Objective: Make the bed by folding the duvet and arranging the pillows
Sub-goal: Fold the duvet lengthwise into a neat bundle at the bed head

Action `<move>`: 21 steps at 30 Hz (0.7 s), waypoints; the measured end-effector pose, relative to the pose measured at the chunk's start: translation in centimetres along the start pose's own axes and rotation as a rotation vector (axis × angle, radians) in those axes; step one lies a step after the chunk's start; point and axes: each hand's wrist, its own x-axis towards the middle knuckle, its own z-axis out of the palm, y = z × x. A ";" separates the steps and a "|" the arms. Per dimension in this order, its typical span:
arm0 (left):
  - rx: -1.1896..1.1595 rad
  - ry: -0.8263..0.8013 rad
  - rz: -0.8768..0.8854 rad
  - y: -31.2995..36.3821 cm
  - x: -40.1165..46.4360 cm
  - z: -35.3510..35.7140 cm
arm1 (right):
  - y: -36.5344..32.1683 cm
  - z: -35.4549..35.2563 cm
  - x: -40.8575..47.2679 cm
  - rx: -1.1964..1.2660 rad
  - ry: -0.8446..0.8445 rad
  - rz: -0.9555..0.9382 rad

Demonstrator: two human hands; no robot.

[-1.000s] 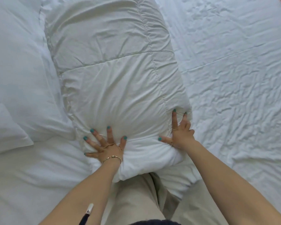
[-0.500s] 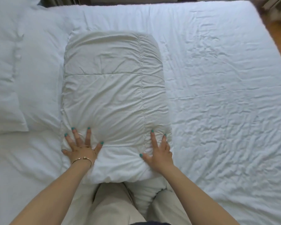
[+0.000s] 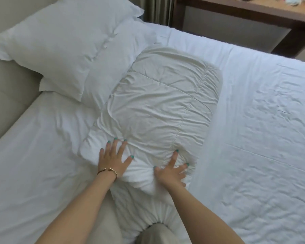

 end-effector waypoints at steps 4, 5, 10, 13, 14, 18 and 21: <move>0.056 -0.005 0.035 -0.7 0.7 -0.6 | 0.4 -0.2 0.4 0.037 -0.001 -0.006; 0.079 0.002 0.035 -1.0 0.9 -0.7 | 0.6 -0.1 0.5 0.053 0.010 -0.011; 0.043 0.064 0.025 -3.4 2.7 -1.7 | 0.6 0.5 0.1 0.112 0.065 -0.055; -0.050 0.072 0.020 -5.8 4.4 -2.5 | 1.2 0.0 -0.2 0.127 0.167 -0.078; -0.099 0.067 0.021 -6.8 5.3 -2.8 | 1.4 -0.3 -0.3 0.167 0.229 -0.075; -0.252 -0.039 0.135 -10.8 10.7 -4.7 | 0.6 0.0 0.0 0.446 0.430 0.036; -0.337 -0.099 0.252 -11.7 14.3 -4.7 | -0.1 1.2 1.8 0.336 0.502 0.177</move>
